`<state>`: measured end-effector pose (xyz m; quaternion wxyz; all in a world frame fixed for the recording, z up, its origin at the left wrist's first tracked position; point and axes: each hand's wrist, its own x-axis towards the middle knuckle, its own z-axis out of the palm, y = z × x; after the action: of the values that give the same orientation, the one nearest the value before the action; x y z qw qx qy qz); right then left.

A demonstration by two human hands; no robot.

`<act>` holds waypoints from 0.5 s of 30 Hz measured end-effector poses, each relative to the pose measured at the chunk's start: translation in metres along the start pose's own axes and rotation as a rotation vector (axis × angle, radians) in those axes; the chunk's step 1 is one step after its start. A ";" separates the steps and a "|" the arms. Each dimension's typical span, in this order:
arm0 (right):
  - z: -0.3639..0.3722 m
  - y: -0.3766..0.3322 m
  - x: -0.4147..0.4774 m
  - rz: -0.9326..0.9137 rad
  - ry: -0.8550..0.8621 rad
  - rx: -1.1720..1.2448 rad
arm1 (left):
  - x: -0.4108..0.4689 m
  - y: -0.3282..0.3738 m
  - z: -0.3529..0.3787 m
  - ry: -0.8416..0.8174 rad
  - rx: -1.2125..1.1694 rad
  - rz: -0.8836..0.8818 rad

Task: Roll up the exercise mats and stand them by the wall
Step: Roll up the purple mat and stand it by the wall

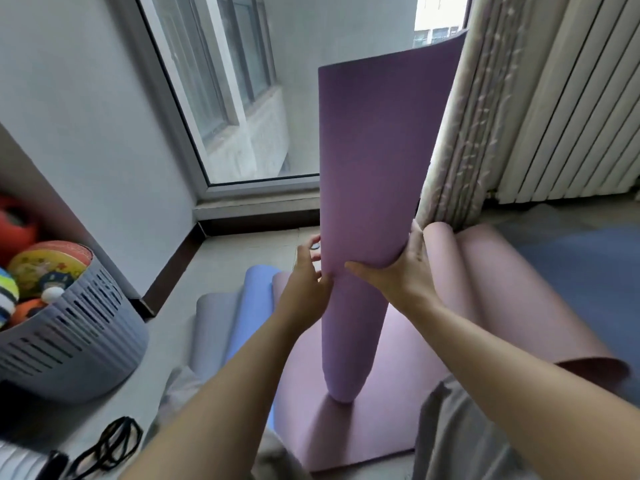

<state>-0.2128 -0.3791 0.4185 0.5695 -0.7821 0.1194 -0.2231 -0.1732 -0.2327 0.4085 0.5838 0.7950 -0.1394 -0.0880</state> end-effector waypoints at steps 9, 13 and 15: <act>-0.023 -0.023 0.026 0.157 -0.217 0.146 | 0.006 0.036 -0.029 0.046 -0.097 -0.113; -0.026 -0.037 0.036 0.230 -0.281 0.200 | 0.014 0.049 -0.057 -0.032 -0.180 -0.239; -0.028 -0.042 0.040 0.284 -0.326 0.142 | 0.017 0.056 -0.069 -0.129 -0.099 -0.303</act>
<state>-0.1948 -0.4069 0.4733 0.6607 -0.7409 0.1189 -0.0192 -0.1427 -0.1913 0.4837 0.5922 0.7698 -0.0508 -0.2327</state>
